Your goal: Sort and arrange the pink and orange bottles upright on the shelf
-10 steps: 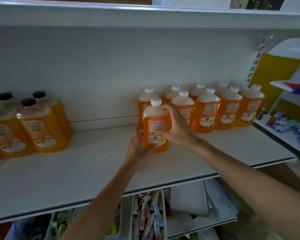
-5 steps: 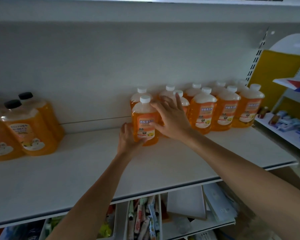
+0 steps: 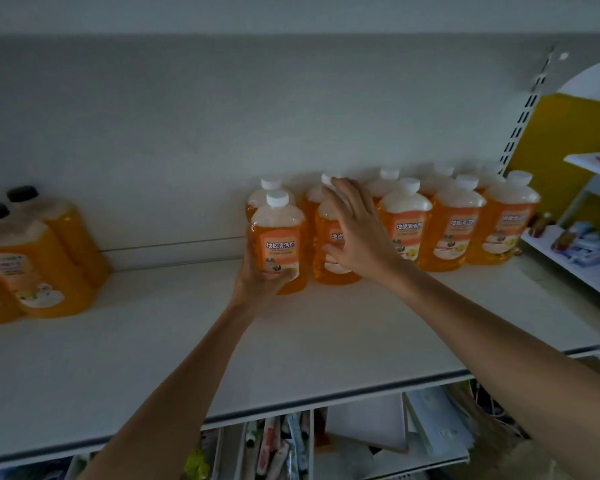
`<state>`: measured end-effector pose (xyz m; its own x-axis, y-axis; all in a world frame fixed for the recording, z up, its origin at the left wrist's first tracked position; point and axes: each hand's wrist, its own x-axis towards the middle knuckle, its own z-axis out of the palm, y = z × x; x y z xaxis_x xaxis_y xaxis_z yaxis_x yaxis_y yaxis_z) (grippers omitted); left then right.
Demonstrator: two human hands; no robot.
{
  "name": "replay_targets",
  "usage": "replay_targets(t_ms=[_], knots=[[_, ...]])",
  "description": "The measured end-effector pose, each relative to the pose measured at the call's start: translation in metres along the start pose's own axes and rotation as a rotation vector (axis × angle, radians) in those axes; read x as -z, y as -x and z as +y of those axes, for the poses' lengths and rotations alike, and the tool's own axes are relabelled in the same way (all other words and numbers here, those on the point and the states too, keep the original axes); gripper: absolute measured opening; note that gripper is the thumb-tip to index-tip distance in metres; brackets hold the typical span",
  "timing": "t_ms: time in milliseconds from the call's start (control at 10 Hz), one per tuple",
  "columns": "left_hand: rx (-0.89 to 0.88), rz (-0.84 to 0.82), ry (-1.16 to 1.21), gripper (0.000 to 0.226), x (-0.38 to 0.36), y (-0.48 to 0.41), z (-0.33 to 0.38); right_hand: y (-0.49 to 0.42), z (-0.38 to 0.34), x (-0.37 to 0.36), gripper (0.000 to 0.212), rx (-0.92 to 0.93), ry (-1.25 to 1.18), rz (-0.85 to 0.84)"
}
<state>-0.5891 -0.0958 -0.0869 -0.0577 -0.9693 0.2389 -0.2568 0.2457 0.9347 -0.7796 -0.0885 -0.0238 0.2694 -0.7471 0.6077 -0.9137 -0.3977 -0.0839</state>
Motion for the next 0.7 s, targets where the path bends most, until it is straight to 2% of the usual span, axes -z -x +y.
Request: replay_targets(t_ms=[100, 200, 400, 500, 700], knots=[[0.031, 0.010, -0.010, 0.094, -0.003, -0.004, 0.000, -0.001, 0.001, 0.000, 0.094, -0.005, -0.008, -0.006], [0.063, 0.026, -0.064, 0.071, -0.008, -0.004, 0.002, -0.002, 0.003, 0.000, 0.092, 0.011, 0.004, -0.020], [0.072, -0.045, -0.092, 0.083, -0.003, -0.006, 0.003, -0.001, -0.001, 0.000, 0.080, 0.030, 0.038, 0.008], [0.082, -0.106, -0.156, 0.074, 0.005, -0.003, 0.013, -0.001, -0.004, 0.006, 0.072, 0.028, 0.067, -0.028], [0.159, -0.107, -0.359, 0.075, 0.039, 0.007, 0.020, 0.000, -0.011, 0.021, 0.065, -0.031, 0.158, -0.125]])
